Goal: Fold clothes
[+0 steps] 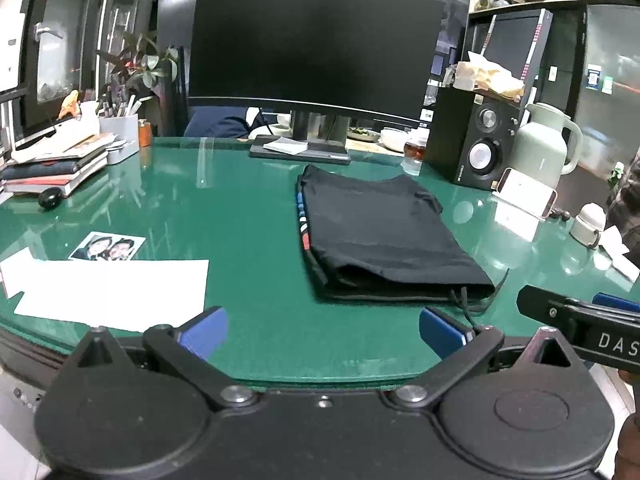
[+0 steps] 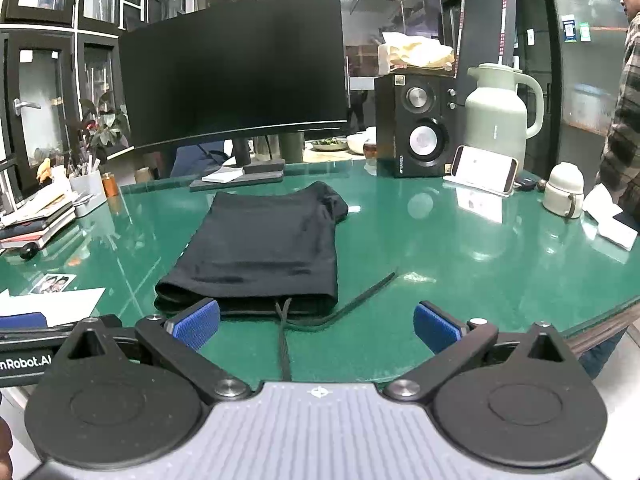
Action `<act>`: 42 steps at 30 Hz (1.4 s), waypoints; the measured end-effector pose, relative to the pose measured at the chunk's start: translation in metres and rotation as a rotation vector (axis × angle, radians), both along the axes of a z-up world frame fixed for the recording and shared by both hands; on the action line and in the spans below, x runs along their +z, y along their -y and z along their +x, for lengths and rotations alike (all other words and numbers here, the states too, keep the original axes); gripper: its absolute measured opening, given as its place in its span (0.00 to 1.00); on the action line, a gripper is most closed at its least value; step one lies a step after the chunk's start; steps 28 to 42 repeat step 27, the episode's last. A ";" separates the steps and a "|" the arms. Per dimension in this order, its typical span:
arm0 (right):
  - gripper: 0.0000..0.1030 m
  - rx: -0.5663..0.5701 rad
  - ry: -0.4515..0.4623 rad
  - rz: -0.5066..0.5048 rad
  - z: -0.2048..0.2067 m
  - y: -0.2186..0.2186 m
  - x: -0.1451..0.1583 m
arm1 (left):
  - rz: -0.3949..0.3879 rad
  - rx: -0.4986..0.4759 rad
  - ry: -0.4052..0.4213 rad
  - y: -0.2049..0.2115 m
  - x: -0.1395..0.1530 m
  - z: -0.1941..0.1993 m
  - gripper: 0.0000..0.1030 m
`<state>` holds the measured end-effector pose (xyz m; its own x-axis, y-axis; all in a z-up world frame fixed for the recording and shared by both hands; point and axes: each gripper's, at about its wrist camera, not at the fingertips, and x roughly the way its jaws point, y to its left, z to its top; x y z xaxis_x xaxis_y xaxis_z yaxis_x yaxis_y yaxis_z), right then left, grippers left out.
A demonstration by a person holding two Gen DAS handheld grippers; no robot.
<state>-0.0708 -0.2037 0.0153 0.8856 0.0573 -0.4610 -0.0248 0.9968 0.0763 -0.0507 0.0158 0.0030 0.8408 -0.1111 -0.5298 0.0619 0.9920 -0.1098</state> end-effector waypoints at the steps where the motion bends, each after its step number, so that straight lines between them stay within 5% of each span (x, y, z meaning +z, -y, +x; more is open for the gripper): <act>1: 1.00 0.001 -0.002 -0.001 0.001 0.000 0.000 | -0.001 -0.003 -0.002 0.000 0.000 0.001 1.00; 42: 1.00 0.001 -0.034 -0.009 0.022 -0.004 -0.006 | 0.001 0.006 -0.052 0.000 -0.009 0.022 1.00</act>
